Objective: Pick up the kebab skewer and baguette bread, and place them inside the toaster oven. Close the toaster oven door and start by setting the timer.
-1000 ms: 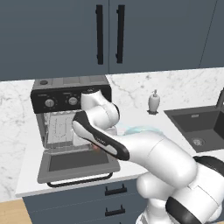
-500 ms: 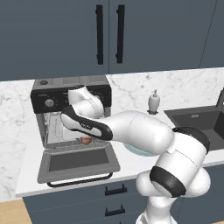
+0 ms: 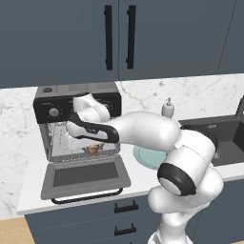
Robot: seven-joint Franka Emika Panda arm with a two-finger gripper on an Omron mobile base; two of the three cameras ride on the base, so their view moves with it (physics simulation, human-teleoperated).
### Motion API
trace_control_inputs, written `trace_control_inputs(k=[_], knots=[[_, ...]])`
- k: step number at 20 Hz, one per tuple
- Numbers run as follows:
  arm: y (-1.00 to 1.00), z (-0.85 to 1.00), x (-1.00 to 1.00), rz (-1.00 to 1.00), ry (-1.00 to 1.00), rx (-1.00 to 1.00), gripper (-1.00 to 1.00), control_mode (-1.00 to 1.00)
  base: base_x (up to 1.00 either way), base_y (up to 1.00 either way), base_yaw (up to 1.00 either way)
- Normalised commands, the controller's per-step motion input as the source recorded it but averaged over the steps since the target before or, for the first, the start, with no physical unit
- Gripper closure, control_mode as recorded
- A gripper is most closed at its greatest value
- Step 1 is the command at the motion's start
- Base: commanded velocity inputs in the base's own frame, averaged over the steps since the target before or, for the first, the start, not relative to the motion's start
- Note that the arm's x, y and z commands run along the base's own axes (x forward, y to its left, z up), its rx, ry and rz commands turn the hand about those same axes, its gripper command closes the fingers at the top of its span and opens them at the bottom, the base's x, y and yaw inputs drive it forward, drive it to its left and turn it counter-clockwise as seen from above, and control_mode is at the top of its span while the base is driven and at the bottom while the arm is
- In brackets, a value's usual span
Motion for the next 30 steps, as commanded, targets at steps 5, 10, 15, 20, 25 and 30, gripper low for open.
trace_control_inputs(k=[5,10,15,20,25,30], knots=[[0.00,-0.21,-0.04,0.00,-0.01,0.00,1.00,-1.00,0.00,0.00,0.00],[-0.04,-0.28,-0.24,-0.01,-0.02,0.01,-1.00,-1.00,0.00,0.00,0.00],[-0.32,0.02,-0.17,-0.03,-0.07,0.01,-1.00,-1.00,0.00,0.00,0.00],[-0.28,0.25,-0.55,-0.01,-0.04,0.08,-1.00,-1.00,0.00,0.00,0.00],[-0.36,0.55,-0.80,0.00,-0.09,0.11,-1.00,-1.00,0.00,0.00,0.00],[-0.70,0.25,-0.99,0.00,-0.05,0.08,-1.00,-1.00,0.00,0.00,0.00]])
